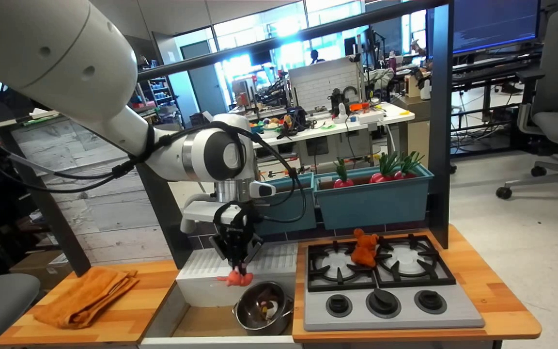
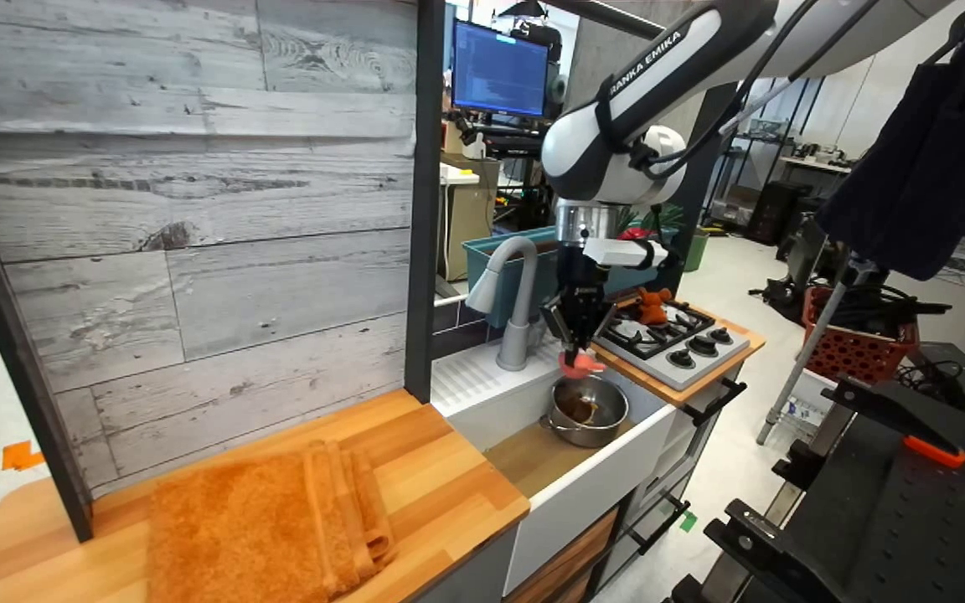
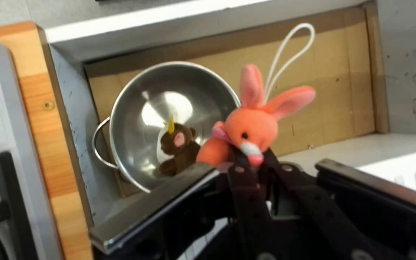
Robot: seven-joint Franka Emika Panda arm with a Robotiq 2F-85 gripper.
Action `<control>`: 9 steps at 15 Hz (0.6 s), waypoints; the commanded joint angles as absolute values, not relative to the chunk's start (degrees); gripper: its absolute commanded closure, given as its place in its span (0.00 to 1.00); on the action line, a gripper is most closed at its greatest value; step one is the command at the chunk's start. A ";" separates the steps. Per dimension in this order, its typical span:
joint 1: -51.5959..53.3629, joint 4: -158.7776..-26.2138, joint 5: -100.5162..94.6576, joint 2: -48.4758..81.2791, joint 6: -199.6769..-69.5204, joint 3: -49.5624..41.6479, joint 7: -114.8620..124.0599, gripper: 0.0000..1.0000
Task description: Pick up the plush toys from the counter and stove and put them in the pot, then wipe the counter
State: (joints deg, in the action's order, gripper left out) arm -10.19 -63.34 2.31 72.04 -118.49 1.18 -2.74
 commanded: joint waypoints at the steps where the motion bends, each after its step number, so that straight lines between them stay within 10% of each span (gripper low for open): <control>1: -8.31 -70.76 -0.49 68.32 -119.38 -1.54 -0.92 0.97; 3: -7.30 -72.50 -1.66 68.19 -124.69 -3.57 1.78 0.97; 4: -6.94 -73.76 -2.18 67.86 -128.11 -4.43 2.69 0.64; 7: -5.62 -76.71 -3.75 67.00 -133.74 -6.79 4.75 0.49; 8: -7.04 -71.60 -2.14 70.37 -130.57 -5.32 2.47 0.68; 9: -6.75 -72.39 -2.58 70.10 -131.70 -5.88 2.95 0.60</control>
State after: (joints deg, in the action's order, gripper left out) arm -6.82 -72.92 -2.87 69.76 -131.95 -5.72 3.13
